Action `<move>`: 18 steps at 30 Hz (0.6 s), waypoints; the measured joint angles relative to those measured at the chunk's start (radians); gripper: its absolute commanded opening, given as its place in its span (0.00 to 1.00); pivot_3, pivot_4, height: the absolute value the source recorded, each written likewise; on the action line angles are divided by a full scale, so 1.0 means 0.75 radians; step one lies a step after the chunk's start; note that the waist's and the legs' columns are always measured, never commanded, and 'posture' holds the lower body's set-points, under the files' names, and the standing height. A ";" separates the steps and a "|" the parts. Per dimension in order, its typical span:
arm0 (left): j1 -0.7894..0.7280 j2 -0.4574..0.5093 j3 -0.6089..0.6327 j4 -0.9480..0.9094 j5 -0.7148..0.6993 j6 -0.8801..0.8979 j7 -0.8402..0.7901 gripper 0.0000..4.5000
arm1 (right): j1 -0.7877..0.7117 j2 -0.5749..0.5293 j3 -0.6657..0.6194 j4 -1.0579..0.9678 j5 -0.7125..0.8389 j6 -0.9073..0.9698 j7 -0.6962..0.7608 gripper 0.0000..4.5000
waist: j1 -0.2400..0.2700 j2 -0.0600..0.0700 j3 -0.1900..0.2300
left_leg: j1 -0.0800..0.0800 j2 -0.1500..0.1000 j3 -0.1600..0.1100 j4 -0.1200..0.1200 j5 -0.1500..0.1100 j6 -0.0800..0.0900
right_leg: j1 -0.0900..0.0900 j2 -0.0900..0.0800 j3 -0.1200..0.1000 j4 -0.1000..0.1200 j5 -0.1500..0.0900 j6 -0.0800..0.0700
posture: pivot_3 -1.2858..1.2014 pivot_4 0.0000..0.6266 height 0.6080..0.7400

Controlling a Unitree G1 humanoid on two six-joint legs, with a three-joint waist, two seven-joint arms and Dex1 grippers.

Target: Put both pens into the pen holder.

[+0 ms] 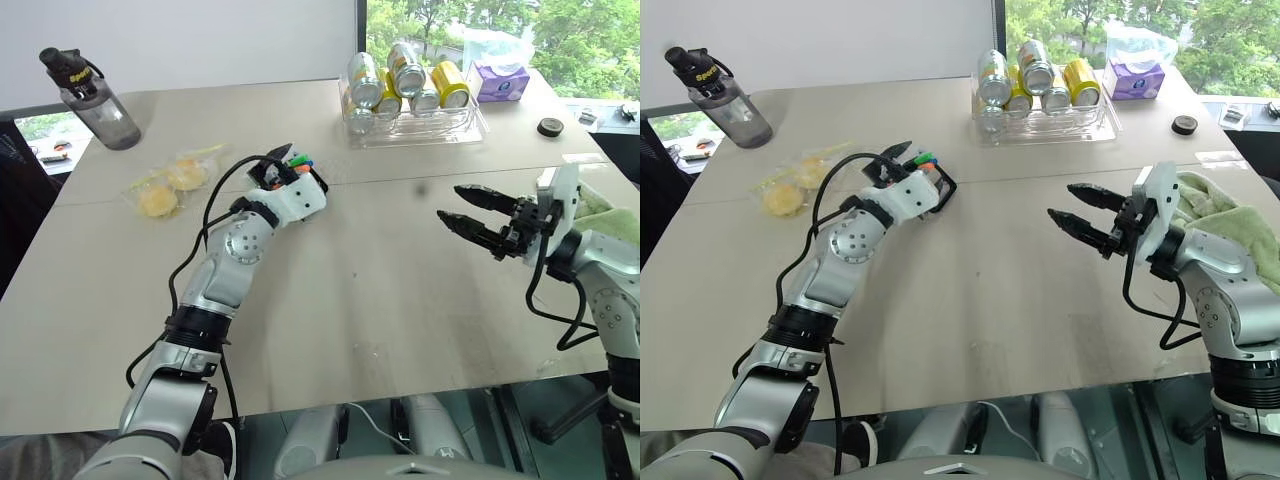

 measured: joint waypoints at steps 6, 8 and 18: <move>-0.007 -0.006 0.003 -0.024 -0.020 0.007 0.017 0.99 | 0.000 0.012 0.015 -0.001 -0.003 0.000 -0.017 0.64 | 0.000 0.000 0.000 | -0.001 0.000 0.000 0.001 0.000 0.000 | 0.000 0.000 0.000 0.000 0.000 0.000 | 0.52 0.24 1.00; -0.010 -0.015 0.004 -0.031 -0.060 -0.026 0.004 0.99 | 0.000 0.012 0.016 -0.001 -0.007 0.000 -0.018 0.64 | 0.000 0.000 0.000 | -0.003 0.000 -0.001 0.003 0.000 0.000 | -0.001 0.000 -0.001 0.000 0.000 0.000 | 0.52 0.24 1.00; 0.018 0.058 0.105 -0.139 -0.273 -0.111 -0.135 0.99 | 0.052 -0.003 0.027 0.024 -0.049 -0.029 0.014 0.64 | -0.003 0.000 0.000 | -0.007 0.000 -0.002 0.006 0.000 0.000 | -0.004 0.000 -0.003 0.001 0.000 0.000 | 0.52 0.24 1.00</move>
